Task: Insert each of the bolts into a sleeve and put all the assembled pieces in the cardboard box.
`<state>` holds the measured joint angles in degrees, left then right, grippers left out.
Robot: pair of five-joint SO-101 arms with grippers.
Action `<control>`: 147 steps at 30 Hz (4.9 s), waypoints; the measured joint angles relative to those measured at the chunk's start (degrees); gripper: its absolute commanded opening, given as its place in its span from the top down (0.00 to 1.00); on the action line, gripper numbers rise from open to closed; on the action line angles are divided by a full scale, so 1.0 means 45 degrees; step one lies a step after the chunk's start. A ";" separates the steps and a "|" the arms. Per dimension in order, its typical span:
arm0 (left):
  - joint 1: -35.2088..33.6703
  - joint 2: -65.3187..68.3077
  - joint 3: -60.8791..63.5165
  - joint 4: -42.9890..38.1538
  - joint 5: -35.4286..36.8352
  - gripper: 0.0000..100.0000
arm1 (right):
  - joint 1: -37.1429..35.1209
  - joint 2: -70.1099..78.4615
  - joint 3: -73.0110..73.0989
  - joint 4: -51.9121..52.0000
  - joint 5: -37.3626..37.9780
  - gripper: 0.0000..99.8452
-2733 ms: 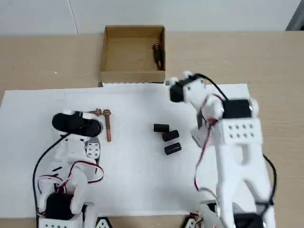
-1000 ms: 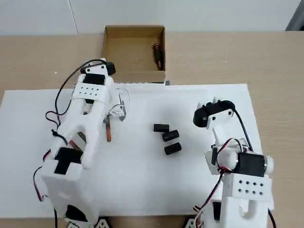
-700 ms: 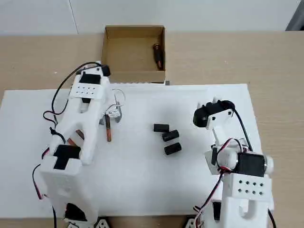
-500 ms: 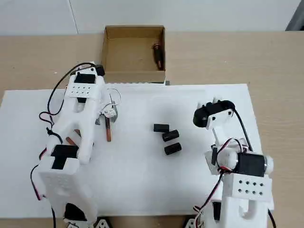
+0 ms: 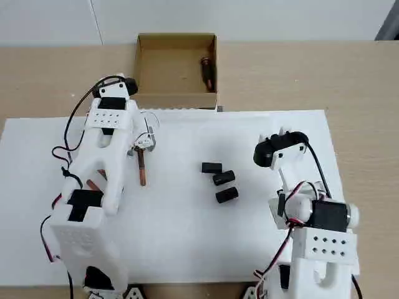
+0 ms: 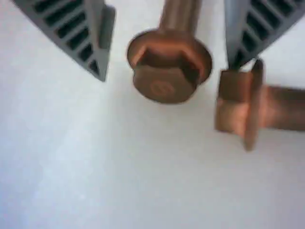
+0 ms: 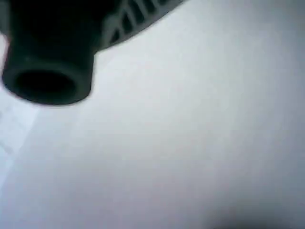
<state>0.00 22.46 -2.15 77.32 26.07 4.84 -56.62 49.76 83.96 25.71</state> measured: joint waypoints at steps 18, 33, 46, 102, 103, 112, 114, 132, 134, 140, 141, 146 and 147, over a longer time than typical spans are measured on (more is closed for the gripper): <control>0.0078 0.0000 0.0000 0.0625 -0.0078 0.99 | 0.0000 0.0000 0.0000 0.0000 0.0000 1.00; 0.0117 -0.0020 0.0000 0.0625 -0.0078 0.99 | 0.0000 -0.0117 0.0000 0.0000 0.0000 1.00; 0.1875 -0.3731 -0.0254 0.1563 -0.0449 0.99 | 0.0000 -0.0117 0.0000 0.0059 0.0000 1.00; 0.2051 -2.7780 1.8755 -0.5822 -0.2735 1.00 | -0.9006 -1.0335 0.9788 -0.9065 -0.5411 1.00; 0.2051 -2.7839 1.8833 -0.5861 -0.2755 1.00 | -0.9123 -1.0335 0.9866 -0.9123 -0.5411 1.00; 0.2208 -2.7839 1.9556 -0.7306 -0.2755 1.00 | -1.0198 -1.0315 1.0178 -1.0335 -0.5411 1.00; 0.2403 -2.7839 1.9829 -0.7971 -0.2501 1.00 | -1.0295 -1.0315 1.0178 -1.0510 -0.5411 1.00; 0.4767 -2.7839 1.9868 -0.9299 0.1504 1.00 | -1.0335 -1.0315 1.0178 -1.0549 -0.5411 1.00; 0.4806 -2.7839 1.9868 -0.9299 0.1504 1.00 | -1.0335 -1.0315 1.0178 -1.0549 -0.5411 1.00; 0.4825 -2.7839 1.9321 -0.9299 0.1543 1.00 | -1.0335 -1.0315 1.0178 -1.0549 -0.5411 1.00; 0.4825 -2.7839 1.9243 -0.9299 0.1543 1.00 | -1.0335 -1.0315 1.0178 -1.0549 -0.5411 1.00; 0.4825 -2.7839 1.8794 -0.9299 0.1543 1.00 | -1.0335 -1.0315 1.0178 -1.0549 -0.5411 1.00; 0.4825 -2.7839 1.8755 -0.9299 0.1543 1.00 | -1.0335 -1.0315 1.0178 -1.0549 -0.5411 1.00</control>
<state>21.71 -102.81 82.24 35.47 33.01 -41.67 -103.03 95.56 36.48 1.36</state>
